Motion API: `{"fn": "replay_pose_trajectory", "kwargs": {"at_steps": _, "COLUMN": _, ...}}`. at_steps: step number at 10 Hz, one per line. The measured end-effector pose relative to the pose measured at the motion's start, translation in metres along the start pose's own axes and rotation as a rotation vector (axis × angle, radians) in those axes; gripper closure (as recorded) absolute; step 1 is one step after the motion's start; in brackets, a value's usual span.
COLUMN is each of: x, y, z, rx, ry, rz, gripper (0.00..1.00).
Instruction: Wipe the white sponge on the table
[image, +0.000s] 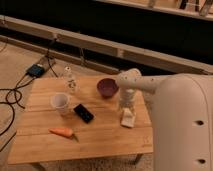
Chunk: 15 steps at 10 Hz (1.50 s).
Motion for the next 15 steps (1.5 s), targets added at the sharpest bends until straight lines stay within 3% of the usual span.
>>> {"fn": "replay_pose_trajectory", "kwargs": {"at_steps": 5, "x": -0.010, "y": -0.004, "z": 0.006, "rx": 0.035, "ry": -0.001, "rz": -0.007, "gripper": 0.35}}
{"fn": "replay_pose_trajectory", "kwargs": {"at_steps": 11, "x": -0.014, "y": -0.006, "z": 0.010, "rx": 0.107, "ry": -0.005, "rz": -0.026, "gripper": 0.36}}
{"fn": "replay_pose_trajectory", "kwargs": {"at_steps": 15, "x": -0.015, "y": -0.003, "z": 0.010, "rx": 0.127, "ry": -0.009, "rz": -0.029, "gripper": 0.71}}
